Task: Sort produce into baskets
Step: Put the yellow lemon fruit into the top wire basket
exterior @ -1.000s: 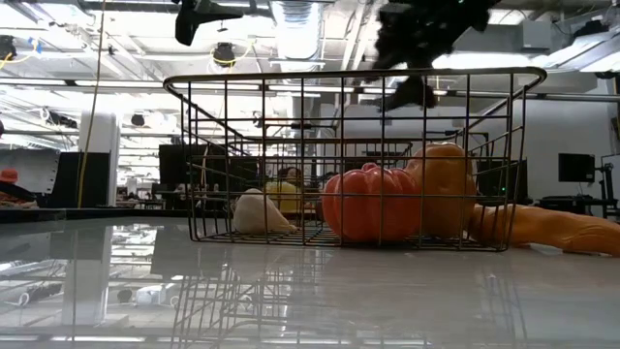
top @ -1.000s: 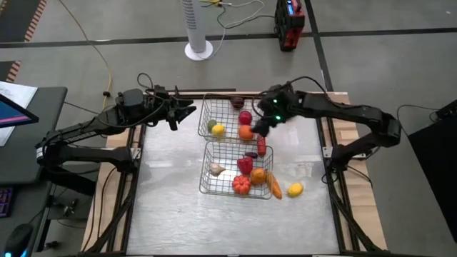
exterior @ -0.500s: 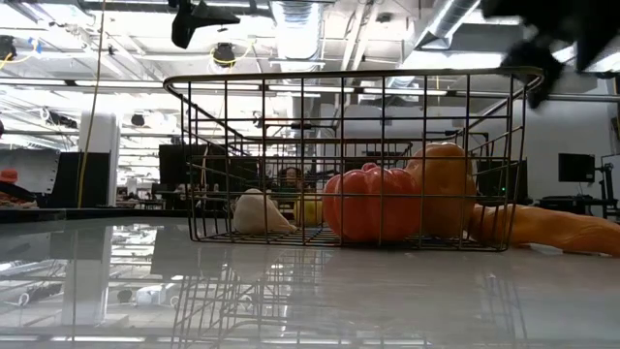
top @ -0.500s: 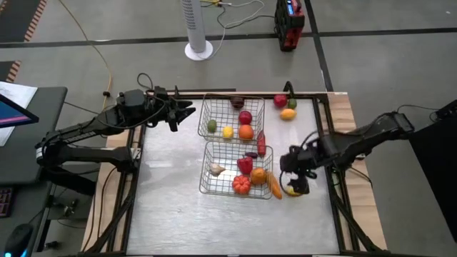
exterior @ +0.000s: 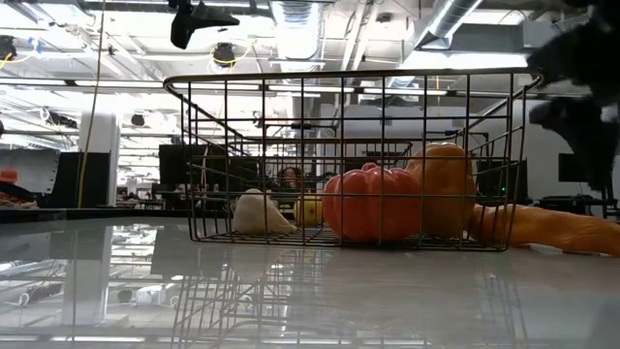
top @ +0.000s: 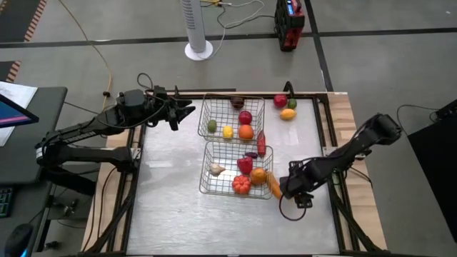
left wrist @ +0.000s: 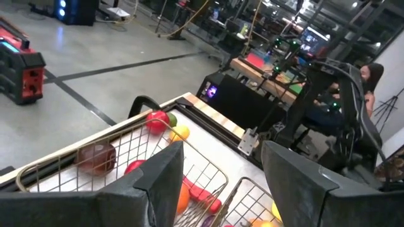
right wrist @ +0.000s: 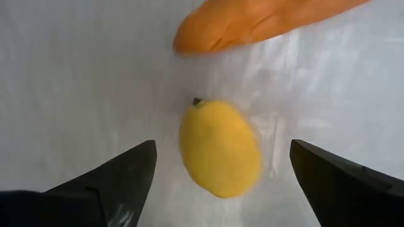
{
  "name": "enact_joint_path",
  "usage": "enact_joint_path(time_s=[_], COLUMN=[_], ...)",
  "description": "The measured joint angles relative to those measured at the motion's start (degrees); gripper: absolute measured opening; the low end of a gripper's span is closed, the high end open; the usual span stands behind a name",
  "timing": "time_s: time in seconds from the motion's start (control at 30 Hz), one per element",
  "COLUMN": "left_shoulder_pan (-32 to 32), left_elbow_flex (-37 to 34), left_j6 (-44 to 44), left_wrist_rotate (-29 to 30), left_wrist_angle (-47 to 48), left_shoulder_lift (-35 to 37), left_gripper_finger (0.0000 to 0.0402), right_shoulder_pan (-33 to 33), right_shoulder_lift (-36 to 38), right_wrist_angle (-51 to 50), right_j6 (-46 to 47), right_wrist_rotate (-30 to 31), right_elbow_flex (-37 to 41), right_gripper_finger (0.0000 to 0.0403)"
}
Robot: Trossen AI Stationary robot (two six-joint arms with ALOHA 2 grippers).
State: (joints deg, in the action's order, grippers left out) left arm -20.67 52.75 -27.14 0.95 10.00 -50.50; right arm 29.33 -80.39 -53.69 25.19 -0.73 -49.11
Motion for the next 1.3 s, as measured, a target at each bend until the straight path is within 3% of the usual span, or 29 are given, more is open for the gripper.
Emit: enact_joint_path(time_s=[0.13,0.53,0.73,0.93,1.3], left_shoulder_pan=[0.00,0.00,0.00,0.00,0.00], left_elbow_flex=[0.02,0.00,0.00,0.00,0.00], left_j6=[-0.27,-0.46,-0.48,-0.48,-3.48], left_wrist_rotate=[-0.02,-0.28,-0.33,-0.33,-2.89], left_wrist_angle=[-0.02,-0.02,-0.02,-0.02,-0.90], left_shoulder_lift=[0.00,0.04,0.04,0.04,0.07], left_gripper_finger=[0.0201,0.0201,0.0201,0.0201,0.0201], right_shoulder_pan=[1.14,-0.19,-3.36,-10.60,-29.24], right_shoulder_lift=[-1.42,-1.23,-1.30,-1.30,-1.28], right_wrist_angle=[2.53,4.35,-2.37,-14.96,-16.36], right_j6=[1.28,0.68,-4.46,-10.25,-20.61], right_wrist_rotate=[-0.65,-2.83,-2.13,9.16,28.30], right_elbow_flex=[1.78,3.47,0.19,-7.66,-23.02], right_gripper_finger=[0.0357,0.0205,0.0188,0.0196,0.0201])
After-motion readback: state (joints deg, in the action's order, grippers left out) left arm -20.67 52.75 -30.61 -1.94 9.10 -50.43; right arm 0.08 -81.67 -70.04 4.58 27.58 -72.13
